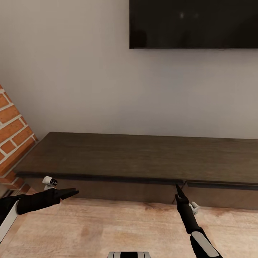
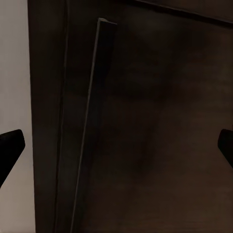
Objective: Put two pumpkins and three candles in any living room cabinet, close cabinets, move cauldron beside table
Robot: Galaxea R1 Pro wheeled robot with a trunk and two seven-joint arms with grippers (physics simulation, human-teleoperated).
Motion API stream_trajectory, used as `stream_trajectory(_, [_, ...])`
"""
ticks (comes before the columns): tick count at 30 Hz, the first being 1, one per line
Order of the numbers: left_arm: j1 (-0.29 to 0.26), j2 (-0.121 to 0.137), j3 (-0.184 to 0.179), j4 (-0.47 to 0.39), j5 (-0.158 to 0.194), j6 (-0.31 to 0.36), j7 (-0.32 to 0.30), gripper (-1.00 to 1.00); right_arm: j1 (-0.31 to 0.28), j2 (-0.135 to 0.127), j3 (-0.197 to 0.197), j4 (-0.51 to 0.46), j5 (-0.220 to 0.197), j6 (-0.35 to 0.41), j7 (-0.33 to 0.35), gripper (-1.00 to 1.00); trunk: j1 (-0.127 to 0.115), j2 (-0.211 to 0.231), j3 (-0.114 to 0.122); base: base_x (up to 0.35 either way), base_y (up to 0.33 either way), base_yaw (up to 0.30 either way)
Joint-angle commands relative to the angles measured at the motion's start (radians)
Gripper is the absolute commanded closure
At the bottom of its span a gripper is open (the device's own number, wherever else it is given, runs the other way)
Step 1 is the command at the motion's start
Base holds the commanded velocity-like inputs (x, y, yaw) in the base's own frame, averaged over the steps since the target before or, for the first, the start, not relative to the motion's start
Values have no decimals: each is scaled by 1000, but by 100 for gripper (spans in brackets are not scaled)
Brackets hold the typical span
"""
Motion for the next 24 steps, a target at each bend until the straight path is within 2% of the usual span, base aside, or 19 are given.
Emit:
stream_trajectory(1, [0, 0, 0, 0, 3, 10, -2, -100, -1, -2, 8, 1, -9, -8, 3, -100, 0, 0, -1, 3, 0, 0])
stream_trajectory(24, [0, -1, 0, 0, -5, 10, -1, -100, -1, -2, 13, 1, -8, -8, 3, -100, 0, 0, -1, 53, 30, 0])
